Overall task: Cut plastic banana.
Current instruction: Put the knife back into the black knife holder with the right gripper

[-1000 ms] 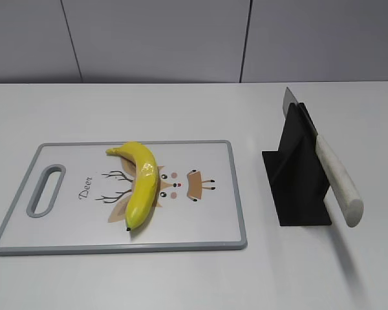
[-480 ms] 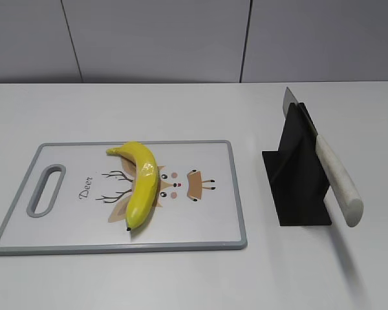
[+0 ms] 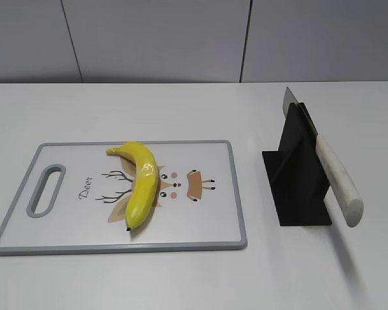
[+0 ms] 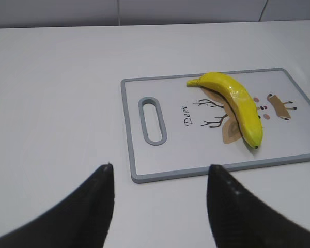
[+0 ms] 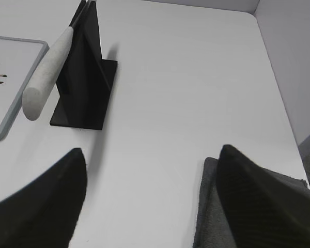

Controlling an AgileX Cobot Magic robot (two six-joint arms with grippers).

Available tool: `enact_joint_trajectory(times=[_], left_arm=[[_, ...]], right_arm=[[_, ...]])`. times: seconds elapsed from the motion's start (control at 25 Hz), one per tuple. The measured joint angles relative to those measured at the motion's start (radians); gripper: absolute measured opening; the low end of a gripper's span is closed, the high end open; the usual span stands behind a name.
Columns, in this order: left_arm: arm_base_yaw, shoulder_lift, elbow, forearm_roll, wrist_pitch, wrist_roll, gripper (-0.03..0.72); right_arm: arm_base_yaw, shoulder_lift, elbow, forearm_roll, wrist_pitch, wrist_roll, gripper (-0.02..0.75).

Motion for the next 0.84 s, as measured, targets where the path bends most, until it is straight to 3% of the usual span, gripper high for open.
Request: enact_joint_trajectory(times=[0.84], left_arm=[[0.0,0.0,0.0,0.0,0.0,0.0,0.551]], right_arm=[[0.0,0.0,0.0,0.002,0.001,0.0,0.592]])
